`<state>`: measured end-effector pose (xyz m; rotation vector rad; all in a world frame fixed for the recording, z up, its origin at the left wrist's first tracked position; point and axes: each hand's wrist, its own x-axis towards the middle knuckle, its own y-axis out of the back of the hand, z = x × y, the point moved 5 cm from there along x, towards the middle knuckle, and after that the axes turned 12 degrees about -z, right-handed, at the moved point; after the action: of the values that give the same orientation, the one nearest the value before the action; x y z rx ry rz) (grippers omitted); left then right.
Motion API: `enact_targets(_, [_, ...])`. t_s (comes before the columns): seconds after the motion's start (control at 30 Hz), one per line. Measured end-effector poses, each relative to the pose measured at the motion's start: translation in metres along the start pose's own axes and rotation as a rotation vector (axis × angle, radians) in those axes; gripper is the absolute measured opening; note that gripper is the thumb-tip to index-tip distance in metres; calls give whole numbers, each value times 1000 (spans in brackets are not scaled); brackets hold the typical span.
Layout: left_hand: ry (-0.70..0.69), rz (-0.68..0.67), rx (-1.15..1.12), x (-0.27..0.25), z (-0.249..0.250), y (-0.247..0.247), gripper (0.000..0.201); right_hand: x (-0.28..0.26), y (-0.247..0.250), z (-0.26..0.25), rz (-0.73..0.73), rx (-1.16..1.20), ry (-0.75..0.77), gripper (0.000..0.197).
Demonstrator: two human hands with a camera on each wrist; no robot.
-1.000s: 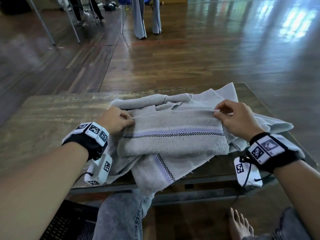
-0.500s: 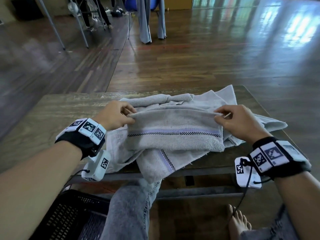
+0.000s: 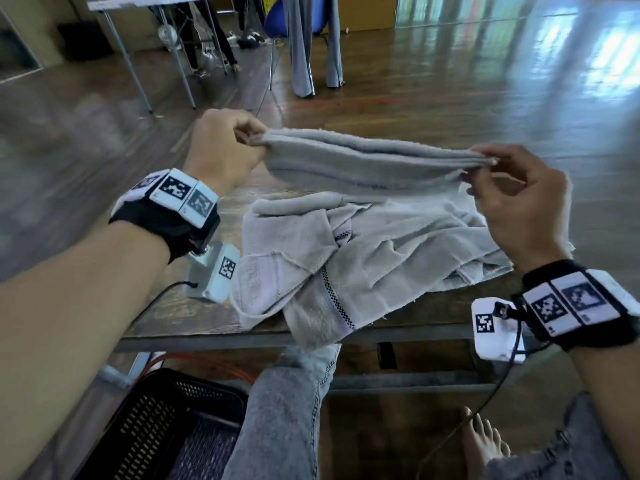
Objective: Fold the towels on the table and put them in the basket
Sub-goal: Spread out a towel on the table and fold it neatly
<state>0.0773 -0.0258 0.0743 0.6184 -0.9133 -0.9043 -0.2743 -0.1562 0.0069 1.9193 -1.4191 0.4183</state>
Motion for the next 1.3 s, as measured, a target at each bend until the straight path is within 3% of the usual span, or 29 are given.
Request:
enact_targets(0.1, [22,-46,-28,-24,-10,-14,24,-11,-1,12,-148,-29,-53,24])
enact_targets(0.23, [366,-481,-66,-71,-58,-79,36,-41,-23,59,-659,-282,-444,29])
enact_targets(0.3, [471,-579,-57,-90,-74,-105,47,-54,-29,70,-739,-412,-538,29])
enact_targets(0.43, [624,-444,-140,-105,-85,-127,37,-63,-33,75,-652,-507,-602,12])
enact_targets(0.5, [628,-404,-42,-105,-80,-129,32,-64,-33,75,-612,-548,-611,18])
enact_targets(0.67, [604,-405,73,-101,-68,-128,51,-67,-38,72,-601,-554,-634,25])
enact_targets(0.9, [653,-217,-19,-100,-79,-119,36,-54,-26,61,-441,-570,-629,20])
enact_targets(1.0, [681,-281,-45,-103,-87,-125,33,-56,-27,63,-515,-583,-669,25])
enact_targets(1.13, [696,-267,-45,-105,-91,-128,28,-61,-31,68,-559,-661,-715,27])
enact_targets(1.23, [632,-219,16,-99,-80,-125,12,-59,-40,61,-496,-767,-614,12])
enact_targets(1.3, [469,-168,46,-89,-64,-128,19,-54,-51,51,-448,-769,-437,4])
